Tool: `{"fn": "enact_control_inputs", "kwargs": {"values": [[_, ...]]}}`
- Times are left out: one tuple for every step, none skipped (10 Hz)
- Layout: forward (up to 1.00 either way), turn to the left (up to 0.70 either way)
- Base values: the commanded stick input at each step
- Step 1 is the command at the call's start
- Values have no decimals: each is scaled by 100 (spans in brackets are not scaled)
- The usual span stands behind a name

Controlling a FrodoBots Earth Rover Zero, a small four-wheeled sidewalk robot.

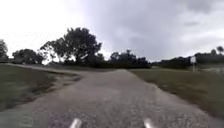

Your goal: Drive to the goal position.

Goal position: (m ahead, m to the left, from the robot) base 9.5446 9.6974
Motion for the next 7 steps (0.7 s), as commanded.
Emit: {"fn": "enact_control_inputs", "kwargs": {"values": [[100,40],[100,40],[100,40],[100,40],[100,40],[100,40],[100,40]]}}
